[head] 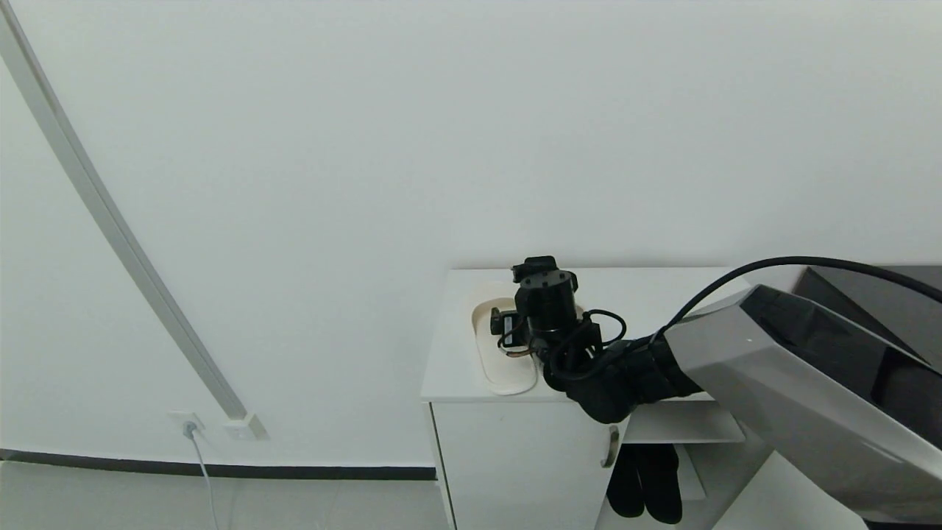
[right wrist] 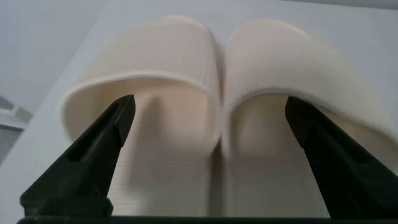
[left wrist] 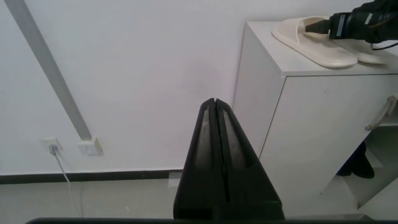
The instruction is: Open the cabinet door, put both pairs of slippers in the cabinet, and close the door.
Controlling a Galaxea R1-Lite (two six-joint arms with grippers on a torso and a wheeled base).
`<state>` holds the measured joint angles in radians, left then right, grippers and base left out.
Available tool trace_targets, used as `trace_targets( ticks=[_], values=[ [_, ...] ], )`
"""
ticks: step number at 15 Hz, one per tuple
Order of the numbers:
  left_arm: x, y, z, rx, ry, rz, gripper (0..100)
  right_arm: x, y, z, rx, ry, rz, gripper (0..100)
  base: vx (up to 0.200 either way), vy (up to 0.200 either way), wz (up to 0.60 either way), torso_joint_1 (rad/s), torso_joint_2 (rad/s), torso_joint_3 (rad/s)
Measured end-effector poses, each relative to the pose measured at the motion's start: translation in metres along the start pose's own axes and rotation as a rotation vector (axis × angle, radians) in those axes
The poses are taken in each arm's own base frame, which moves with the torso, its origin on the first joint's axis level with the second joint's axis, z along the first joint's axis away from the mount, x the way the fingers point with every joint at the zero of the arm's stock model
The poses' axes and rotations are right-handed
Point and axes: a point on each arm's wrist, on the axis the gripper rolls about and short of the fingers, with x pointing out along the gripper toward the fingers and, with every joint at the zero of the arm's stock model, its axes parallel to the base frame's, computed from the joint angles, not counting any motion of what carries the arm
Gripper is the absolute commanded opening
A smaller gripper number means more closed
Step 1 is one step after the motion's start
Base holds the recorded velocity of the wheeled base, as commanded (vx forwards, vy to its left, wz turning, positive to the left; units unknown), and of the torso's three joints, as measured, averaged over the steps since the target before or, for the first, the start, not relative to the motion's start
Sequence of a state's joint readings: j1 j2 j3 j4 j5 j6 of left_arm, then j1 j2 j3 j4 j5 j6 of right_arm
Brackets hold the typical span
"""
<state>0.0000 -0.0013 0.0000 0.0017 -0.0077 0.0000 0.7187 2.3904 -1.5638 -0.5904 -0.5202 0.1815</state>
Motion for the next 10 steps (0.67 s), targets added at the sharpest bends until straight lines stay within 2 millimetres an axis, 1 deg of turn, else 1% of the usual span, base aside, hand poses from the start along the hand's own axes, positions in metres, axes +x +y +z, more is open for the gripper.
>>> trace_targets(
  ticks=[2,3,6,10],
  values=[
    [0.0,0.0,0.0,0.0,0.0,0.0,0,0.008,0.0,0.001,-0.012,-0.016,-0.005,100,0.0,0.0,0.0,0.0,0.0,0.0],
    [0.0,0.0,0.0,0.0,0.0,0.0,0,0.012,0.0,0.0,-0.011,-0.02,-0.008,0,0.0,0.0,0.0,0.0,0.0,0.0],
    [0.0,0.0,0.0,0.0,0.0,0.0,0,0.018,-0.002,-0.005,-0.012,-0.018,-0.016,0,0.0,0.0,0.0,0.0,0.0,0.0],
    [0.0,0.0,0.0,0.0,0.0,0.0,0,0.019,-0.001,-0.008,-0.015,-0.013,-0.014,0,0.0,0.0,0.0,0.0,0.0,0.0]
  ],
)
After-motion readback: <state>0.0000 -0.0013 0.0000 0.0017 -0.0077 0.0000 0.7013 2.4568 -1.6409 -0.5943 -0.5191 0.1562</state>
